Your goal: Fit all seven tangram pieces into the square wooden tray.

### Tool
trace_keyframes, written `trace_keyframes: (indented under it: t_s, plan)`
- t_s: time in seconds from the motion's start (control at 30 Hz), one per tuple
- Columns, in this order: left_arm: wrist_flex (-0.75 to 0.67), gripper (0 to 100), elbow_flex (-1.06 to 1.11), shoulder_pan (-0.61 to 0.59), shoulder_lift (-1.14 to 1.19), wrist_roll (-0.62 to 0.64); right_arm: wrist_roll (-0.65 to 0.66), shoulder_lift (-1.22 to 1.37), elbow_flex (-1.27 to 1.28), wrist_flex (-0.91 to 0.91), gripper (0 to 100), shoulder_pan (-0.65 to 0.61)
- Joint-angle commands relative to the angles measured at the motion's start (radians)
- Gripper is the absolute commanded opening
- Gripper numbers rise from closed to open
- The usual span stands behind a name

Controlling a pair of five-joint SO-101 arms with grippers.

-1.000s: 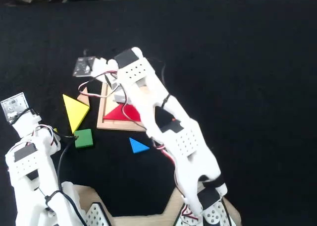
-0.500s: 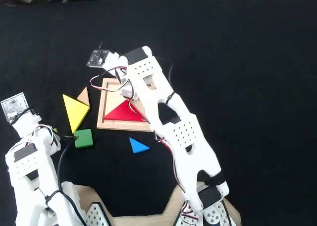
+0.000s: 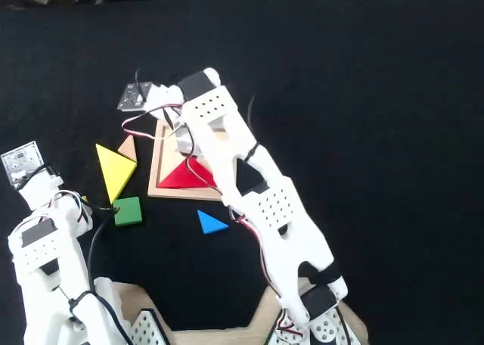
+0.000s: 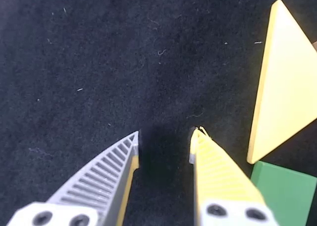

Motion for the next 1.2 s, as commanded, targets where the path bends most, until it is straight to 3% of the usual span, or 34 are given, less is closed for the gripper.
trace_keyframes:
  t_s: [0.0,0.3,0.57,0.8,1.17]
  plan:
    - [-0.017,17,-0.007,0.004,-0.014,-0.005,-0.009,-0.001,-0.091,-0.054,1.0,0.025]
    - [-0.017,17,-0.007,0.004,-0.014,-0.005,0.006,0.148,-0.099,-0.149,1.0,-0.008]
    - [-0.017,17,-0.008,0.004,-0.014,-0.005,0.009,0.156,-0.185,0.051,1.0,-0.043]
    - [-0.017,17,-0.008,0.004,-0.014,-0.005,0.008,0.151,-0.199,0.051,1.0,-0.071]
    - [-0.017,17,-0.008,0.004,-0.014,-0.005,-0.095,0.157,-0.251,0.049,1.0,0.135]
